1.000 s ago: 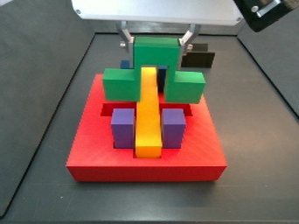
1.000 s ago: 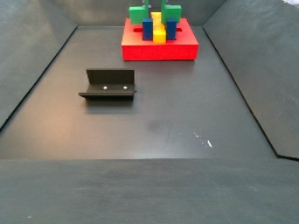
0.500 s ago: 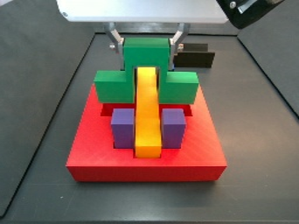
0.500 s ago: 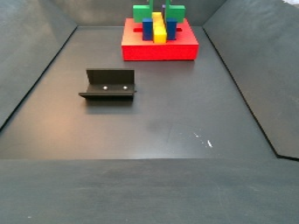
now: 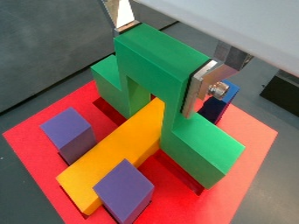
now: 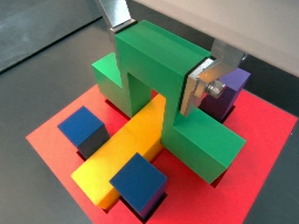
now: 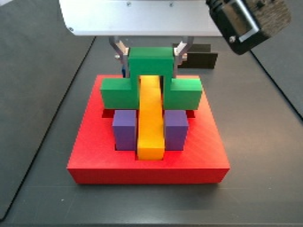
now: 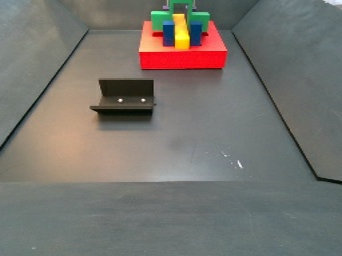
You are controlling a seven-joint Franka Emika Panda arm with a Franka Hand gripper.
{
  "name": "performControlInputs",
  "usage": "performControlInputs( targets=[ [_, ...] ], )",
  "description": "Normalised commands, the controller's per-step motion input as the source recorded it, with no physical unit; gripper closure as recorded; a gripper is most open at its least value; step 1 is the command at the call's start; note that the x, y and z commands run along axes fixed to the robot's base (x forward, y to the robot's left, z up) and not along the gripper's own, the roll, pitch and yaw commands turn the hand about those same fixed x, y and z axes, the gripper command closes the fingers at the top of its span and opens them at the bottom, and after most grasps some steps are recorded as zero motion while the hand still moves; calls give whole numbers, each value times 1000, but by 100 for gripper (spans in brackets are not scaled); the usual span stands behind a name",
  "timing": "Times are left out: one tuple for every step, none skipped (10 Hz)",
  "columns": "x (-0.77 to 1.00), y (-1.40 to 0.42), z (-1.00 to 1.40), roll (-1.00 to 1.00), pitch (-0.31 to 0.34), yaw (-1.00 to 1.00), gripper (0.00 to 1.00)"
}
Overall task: Pick up the green object. Move up. Move to above the board. Insert the green object.
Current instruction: Insert the green object.
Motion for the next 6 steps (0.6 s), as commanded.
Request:
performControlInputs(
  targets=[
    [0, 0, -137, -60, -20, 6, 100],
    [0, 0, -163, -121, -10, 83, 100],
    [131, -60, -200, -99, -11, 166, 100],
    [137, -46, -197, -86, -19, 169, 100],
    [91, 0, -154, -23, 0, 137, 100],
    [91, 0, -106, -50, 0, 154, 100]
  ],
)
